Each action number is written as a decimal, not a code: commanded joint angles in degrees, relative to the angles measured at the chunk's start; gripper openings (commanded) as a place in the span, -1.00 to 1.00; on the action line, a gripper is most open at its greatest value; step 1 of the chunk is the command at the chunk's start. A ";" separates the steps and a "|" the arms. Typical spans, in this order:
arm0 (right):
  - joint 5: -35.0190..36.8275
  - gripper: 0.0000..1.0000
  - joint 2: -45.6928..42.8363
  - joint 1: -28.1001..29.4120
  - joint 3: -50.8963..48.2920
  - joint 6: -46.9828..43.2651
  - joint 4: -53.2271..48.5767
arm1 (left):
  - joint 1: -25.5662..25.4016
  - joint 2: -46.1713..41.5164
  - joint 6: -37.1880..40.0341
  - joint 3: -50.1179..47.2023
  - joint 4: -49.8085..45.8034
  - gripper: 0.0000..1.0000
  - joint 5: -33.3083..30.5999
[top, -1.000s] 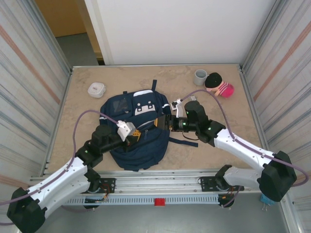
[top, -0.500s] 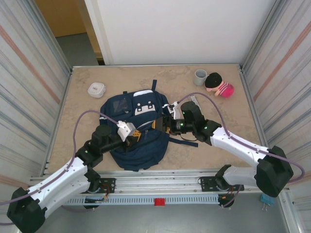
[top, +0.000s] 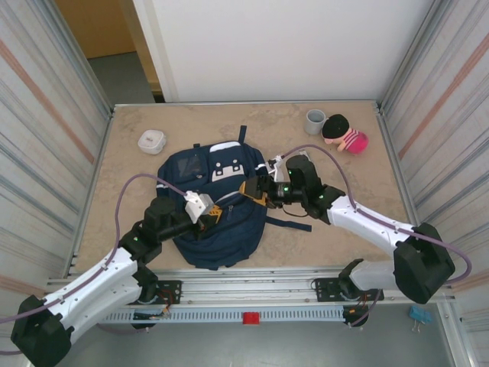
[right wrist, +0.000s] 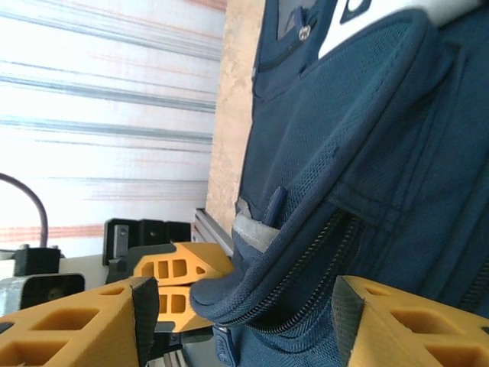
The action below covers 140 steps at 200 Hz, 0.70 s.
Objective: Pack books, pencil case, and school supplies into a backpack
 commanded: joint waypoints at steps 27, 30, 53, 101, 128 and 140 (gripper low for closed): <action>-2.43 0.28 -2.47 -1.03 0.01 2.22 -0.05 | -0.16 -1.30 0.93 0.27 5.95 -1.00 2.91; -2.15 0.28 -2.44 -0.94 -0.14 2.64 0.51 | -0.14 -1.31 0.97 0.27 5.91 -1.00 2.92; -1.60 0.29 -1.53 0.03 -1.38 5.58 4.71 | -0.18 -1.22 0.67 0.11 6.02 -1.00 3.03; -2.96 0.29 2.50 2.08 -1.16 9.57 9.15 | -0.30 -1.31 0.45 -0.26 6.65 -1.00 3.18; -3.19 0.29 4.19 2.98 -1.33 12.34 10.15 | -0.22 -1.40 0.58 -0.15 6.44 -1.00 3.37; -3.00 0.29 4.62 3.55 -1.59 14.04 10.50 | -0.26 -1.48 0.98 -0.08 6.22 -1.00 3.34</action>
